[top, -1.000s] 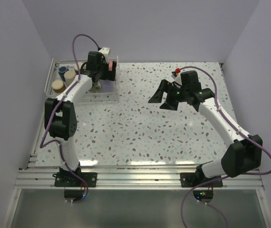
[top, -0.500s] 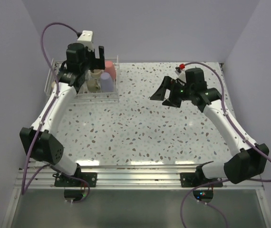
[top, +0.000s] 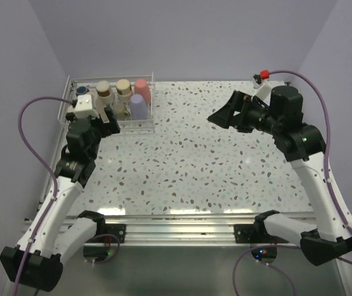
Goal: Load the cups into the dish rack
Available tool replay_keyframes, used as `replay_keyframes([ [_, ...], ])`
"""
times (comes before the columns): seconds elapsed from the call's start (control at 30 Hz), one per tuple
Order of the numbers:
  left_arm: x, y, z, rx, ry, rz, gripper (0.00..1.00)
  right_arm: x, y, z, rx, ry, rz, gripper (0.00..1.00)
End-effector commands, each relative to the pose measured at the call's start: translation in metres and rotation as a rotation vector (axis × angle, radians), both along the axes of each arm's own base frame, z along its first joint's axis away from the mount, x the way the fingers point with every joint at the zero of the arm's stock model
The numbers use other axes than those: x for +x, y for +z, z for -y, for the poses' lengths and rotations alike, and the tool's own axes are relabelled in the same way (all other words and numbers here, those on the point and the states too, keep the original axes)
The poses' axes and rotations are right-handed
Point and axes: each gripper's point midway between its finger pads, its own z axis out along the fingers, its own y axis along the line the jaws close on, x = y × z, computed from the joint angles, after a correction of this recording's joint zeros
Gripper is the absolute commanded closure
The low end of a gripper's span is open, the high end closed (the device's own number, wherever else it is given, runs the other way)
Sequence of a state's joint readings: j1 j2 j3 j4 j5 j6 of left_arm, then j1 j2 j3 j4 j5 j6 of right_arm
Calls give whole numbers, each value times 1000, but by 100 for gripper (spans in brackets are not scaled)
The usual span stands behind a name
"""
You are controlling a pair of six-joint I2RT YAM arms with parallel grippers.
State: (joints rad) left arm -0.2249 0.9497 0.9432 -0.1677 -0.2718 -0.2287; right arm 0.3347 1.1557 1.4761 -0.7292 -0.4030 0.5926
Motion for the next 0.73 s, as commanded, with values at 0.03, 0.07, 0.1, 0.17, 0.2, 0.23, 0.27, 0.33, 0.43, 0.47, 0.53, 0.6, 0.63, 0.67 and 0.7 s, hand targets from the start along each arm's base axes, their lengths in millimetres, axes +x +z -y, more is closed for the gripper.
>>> replay_keyframes([
  [0.03, -36, -39, -26, 6, 104, 81, 1, -25, 25, 21, -27, -47, 114, 6],
  [0.07, -42, -39, -33, 10, 132, 132, 2, -29, 25, 22, -25, -46, 122, 5],
  [0.1, -46, -37, -35, 15, 132, 194, 2, -31, 26, 25, -26, -59, 135, 4],
  [0.17, -61, -54, -39, 46, 120, 263, 2, -41, 25, 31, -18, -82, 149, 2],
  [0.2, -65, -61, -39, 50, 116, 280, 2, -46, 26, 34, -14, -88, 163, 2],
  [0.23, -70, -80, -40, 60, 113, 278, 1, -45, 21, 38, -17, -114, 167, 1],
  [0.27, -71, -84, -41, 58, 114, 301, 1, -54, 27, 44, -11, -128, 201, 1],
  [0.33, -75, -110, -44, 48, 133, 284, 1, -58, 24, 51, -24, -155, 223, 1],
  [0.43, -77, -132, -50, 26, 168, 292, 1, -76, 30, 62, -17, -171, 324, 1],
  [0.47, -78, -134, -50, 36, 165, 299, 2, -78, 31, 68, -18, -201, 349, 1],
  [0.53, -79, -147, -53, 41, 179, 300, 2, -87, 26, 78, -38, -233, 336, 2],
  [0.6, -82, -155, -59, 66, 205, 316, 2, -88, 12, 85, -92, -258, 274, 1],
  [0.63, -83, -156, -61, 73, 218, 325, 1, -90, 14, 89, -98, -271, 273, 1],
  [0.67, -86, -147, -65, 62, 240, 382, 1, -90, 14, 94, -109, -300, 270, 2],
  [0.7, -88, -161, -67, 76, 244, 357, 0, -93, 14, 99, -119, -315, 267, 1],
])
